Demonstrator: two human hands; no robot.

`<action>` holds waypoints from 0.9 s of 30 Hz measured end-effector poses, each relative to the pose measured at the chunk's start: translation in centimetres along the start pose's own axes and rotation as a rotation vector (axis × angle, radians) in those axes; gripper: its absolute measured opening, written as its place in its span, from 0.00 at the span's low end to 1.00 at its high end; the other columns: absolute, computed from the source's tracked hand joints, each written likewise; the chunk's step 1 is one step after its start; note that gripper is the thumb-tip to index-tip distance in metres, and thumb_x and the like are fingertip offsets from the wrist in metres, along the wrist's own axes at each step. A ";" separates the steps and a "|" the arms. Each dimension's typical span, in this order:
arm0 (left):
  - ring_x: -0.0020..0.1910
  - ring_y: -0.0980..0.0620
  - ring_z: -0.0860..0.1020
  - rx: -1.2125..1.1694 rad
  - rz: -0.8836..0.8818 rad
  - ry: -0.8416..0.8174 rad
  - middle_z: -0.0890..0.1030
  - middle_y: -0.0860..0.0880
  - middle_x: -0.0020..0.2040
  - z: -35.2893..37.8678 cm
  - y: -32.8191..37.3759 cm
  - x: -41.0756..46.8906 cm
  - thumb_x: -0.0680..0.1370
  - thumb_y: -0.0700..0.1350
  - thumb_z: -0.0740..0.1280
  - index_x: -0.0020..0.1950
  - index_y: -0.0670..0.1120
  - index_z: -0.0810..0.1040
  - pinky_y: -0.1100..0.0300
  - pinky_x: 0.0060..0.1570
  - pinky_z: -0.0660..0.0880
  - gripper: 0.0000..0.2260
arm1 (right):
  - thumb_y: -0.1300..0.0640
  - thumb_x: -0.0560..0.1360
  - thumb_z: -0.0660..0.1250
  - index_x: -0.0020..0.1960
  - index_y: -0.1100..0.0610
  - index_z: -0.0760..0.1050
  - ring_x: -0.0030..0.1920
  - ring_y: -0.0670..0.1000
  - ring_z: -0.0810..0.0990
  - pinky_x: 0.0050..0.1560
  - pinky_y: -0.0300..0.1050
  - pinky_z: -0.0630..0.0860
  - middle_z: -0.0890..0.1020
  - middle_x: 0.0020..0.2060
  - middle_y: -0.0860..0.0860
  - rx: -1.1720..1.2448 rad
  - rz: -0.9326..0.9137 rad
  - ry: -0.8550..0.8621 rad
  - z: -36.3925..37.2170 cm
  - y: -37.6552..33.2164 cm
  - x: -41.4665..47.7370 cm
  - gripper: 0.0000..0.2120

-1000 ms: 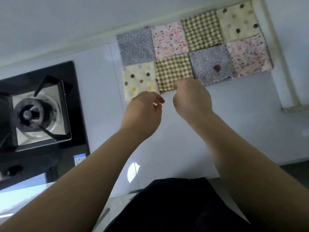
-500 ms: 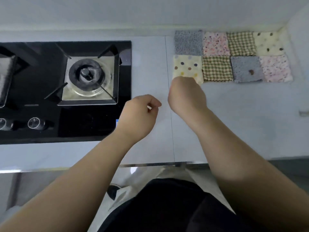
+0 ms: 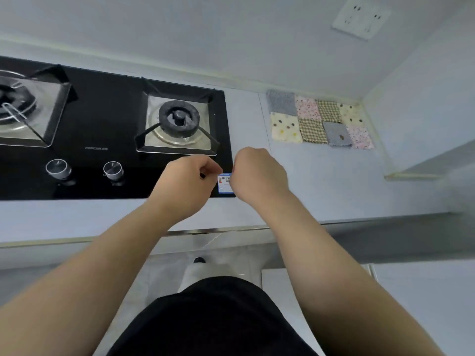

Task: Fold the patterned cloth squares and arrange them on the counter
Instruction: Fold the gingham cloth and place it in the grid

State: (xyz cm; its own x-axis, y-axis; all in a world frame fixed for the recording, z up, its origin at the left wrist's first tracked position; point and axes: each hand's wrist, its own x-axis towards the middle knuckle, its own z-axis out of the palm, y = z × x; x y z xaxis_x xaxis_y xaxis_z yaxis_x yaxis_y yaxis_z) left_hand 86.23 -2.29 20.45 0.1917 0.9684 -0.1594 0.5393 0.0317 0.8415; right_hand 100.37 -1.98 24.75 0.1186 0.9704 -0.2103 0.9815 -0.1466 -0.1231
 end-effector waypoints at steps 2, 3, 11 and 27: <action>0.45 0.59 0.81 -0.035 -0.007 0.011 0.82 0.60 0.44 -1.7 -1.0 -0.2 0.81 0.44 0.66 0.52 0.56 0.82 0.67 0.44 0.75 0.07 | 0.62 0.76 0.66 0.46 0.53 0.71 0.32 0.52 0.69 0.38 0.46 0.71 0.69 0.35 0.50 -0.039 -0.023 -0.031 -0.6 -2.2 -0.3 0.06; 0.45 0.59 0.81 -0.055 -0.012 0.018 0.82 0.60 0.45 -2.6 -1.6 -0.3 0.81 0.44 0.66 0.52 0.55 0.82 0.67 0.45 0.76 0.07 | 0.62 0.77 0.66 0.45 0.53 0.71 0.32 0.52 0.69 0.38 0.46 0.71 0.69 0.35 0.50 -0.057 -0.036 -0.046 -0.8 -3.5 -0.3 0.06; 0.44 0.61 0.80 -0.026 -0.152 0.095 0.81 0.60 0.45 -12.9 -9.8 -1.5 0.82 0.47 0.66 0.53 0.57 0.81 0.73 0.36 0.70 0.06 | 0.63 0.77 0.62 0.39 0.54 0.68 0.32 0.50 0.67 0.38 0.47 0.71 0.72 0.36 0.51 -0.191 -0.233 -0.092 0.8 -16.8 2.4 0.10; 0.46 0.55 0.80 -0.059 -0.523 0.575 0.80 0.59 0.44 -38.6 -27.5 -6.9 0.80 0.43 0.64 0.51 0.53 0.82 0.64 0.41 0.72 0.08 | 0.64 0.75 0.60 0.38 0.54 0.69 0.32 0.54 0.73 0.33 0.46 0.69 0.74 0.34 0.53 -0.245 -0.810 -0.171 5.6 -51.1 4.1 0.09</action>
State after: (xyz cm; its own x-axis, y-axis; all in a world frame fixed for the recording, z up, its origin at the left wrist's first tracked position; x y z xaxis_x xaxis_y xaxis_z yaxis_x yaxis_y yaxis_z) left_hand 38.38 -0.31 18.34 -0.5395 0.7995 -0.2642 0.3951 0.5175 0.7590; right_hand 49.91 8.43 24.76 -0.6365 0.7130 -0.2942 0.7611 0.6425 -0.0894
